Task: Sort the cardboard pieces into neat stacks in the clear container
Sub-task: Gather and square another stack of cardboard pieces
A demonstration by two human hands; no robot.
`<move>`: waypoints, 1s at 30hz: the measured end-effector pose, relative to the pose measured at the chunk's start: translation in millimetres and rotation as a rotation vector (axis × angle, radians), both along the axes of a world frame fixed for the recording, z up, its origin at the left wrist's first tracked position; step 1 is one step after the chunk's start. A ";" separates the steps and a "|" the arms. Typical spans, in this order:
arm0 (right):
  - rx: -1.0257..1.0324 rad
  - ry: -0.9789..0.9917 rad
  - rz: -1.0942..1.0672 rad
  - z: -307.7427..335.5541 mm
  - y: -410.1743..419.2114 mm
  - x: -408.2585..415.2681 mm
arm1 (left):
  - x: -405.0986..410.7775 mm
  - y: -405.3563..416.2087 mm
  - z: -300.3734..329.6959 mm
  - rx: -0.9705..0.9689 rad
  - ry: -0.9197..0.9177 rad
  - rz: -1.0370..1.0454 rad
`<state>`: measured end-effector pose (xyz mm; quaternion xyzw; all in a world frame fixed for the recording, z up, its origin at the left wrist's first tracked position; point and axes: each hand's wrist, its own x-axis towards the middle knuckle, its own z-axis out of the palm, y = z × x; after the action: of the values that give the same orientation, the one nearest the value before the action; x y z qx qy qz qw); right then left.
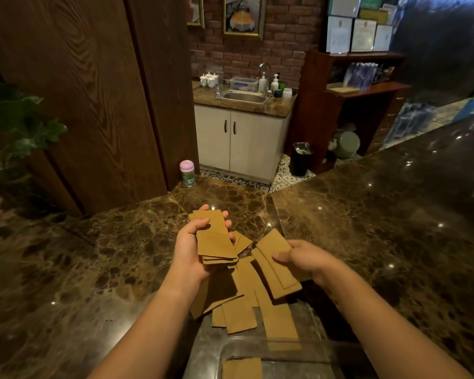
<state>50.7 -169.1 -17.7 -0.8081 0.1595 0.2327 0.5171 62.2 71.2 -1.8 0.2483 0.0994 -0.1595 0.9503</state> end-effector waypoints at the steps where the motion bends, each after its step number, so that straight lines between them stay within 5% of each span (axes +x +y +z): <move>1: 0.053 -0.023 -0.047 5.5 -5.0 -0.6 | 0.0 -1.8 1.0 0.001 -0.001 -0.010; 11: 0.596 -0.291 -0.321 74.5 -2.4 -10.7 | -4.9 -30.9 31.8 0.129 -0.172 -0.181; 30: 0.514 -0.482 -0.212 100.9 38.5 -33.4 | -13.6 -38.0 55.5 0.205 -0.297 -0.229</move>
<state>17.4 -130.6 83.2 -0.6624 0.0524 0.0134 0.7472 48.7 33.1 53.7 0.3741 -0.0548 -0.2170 0.9000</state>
